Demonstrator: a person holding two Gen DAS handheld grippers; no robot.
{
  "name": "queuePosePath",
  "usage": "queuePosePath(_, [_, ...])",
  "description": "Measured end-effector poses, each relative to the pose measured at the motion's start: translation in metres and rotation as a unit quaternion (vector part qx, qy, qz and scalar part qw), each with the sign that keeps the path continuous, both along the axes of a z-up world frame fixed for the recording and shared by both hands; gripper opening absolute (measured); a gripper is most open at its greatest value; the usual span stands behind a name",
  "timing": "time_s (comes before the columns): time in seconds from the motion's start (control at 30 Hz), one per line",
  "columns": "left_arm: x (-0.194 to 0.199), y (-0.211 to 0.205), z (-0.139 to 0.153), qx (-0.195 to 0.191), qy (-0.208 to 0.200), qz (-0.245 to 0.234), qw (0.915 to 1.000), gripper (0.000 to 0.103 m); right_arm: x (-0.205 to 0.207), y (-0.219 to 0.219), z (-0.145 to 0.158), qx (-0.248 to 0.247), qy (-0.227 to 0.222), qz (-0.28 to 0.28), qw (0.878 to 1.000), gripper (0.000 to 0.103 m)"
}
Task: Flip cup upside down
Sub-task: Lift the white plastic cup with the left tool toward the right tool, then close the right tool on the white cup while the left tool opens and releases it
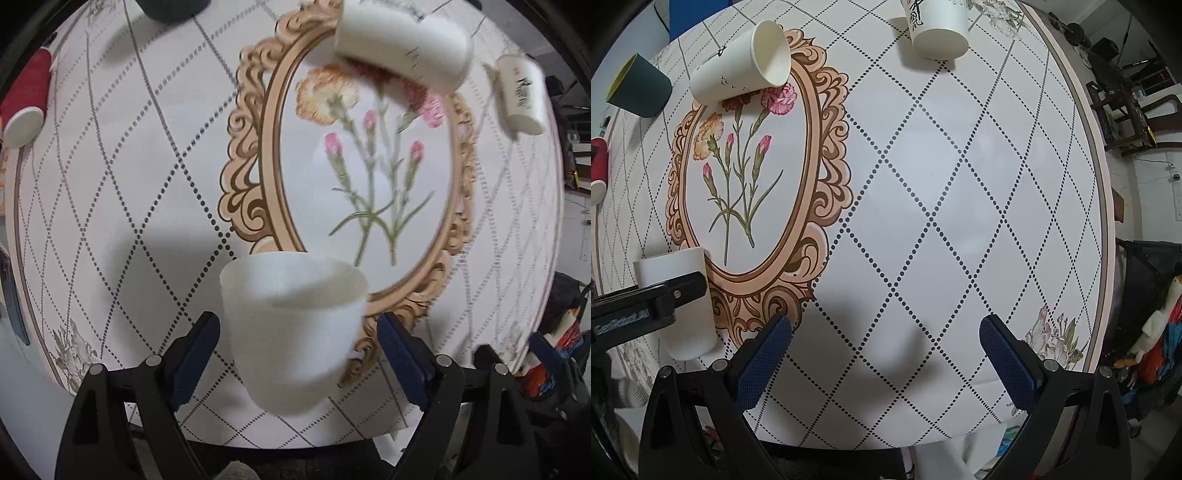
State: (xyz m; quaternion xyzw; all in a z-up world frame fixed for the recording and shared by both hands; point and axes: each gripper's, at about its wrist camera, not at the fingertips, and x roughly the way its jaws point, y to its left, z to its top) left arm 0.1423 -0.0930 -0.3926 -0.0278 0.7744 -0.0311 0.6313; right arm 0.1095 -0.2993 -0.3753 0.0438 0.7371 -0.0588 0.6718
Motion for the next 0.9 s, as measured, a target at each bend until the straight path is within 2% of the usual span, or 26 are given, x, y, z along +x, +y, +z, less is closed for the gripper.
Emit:
queuePosePath(0.1, [-0.003,0.007,0.028,-0.006,-0.023,0.001,0.9997,0.087,-0.001,0.000,0.005,0.005,-0.004,0.000,1.000,0.103])
queuePosePath(0.27, [-0.018,0.025,0.074,0.024,-0.071,-0.008,0.9971,0.087,-0.010,0.010,0.024,0.031,-0.012,0.008,0.999,0.103])
queuePosePath(0.43, [-0.048,0.047,0.105,0.051,-0.095,0.014,0.9941,0.087,-0.026,0.036,0.052,0.074,-0.028,0.034,0.996,0.103])
queuePosePath(0.6, [-0.070,0.073,0.116,0.069,-0.109,0.054,0.9902,0.087,-0.035,0.067,0.073,0.110,-0.035,0.071,0.991,0.103])
queuePosePath(0.73, [-0.076,0.099,0.111,0.079,-0.109,0.086,0.9872,0.087,-0.037,0.097,0.080,0.118,-0.035,0.113,0.986,0.103])
queuePosePath(0.83, [-0.079,0.117,0.103,0.101,-0.103,0.105,0.9840,0.087,-0.035,0.120,0.084,0.104,-0.033,0.162,0.981,0.103])
queuePosePath(0.9, [-0.079,0.130,0.093,0.112,-0.101,0.112,0.9822,0.088,-0.032,0.134,0.087,0.083,-0.035,0.216,0.972,0.103])
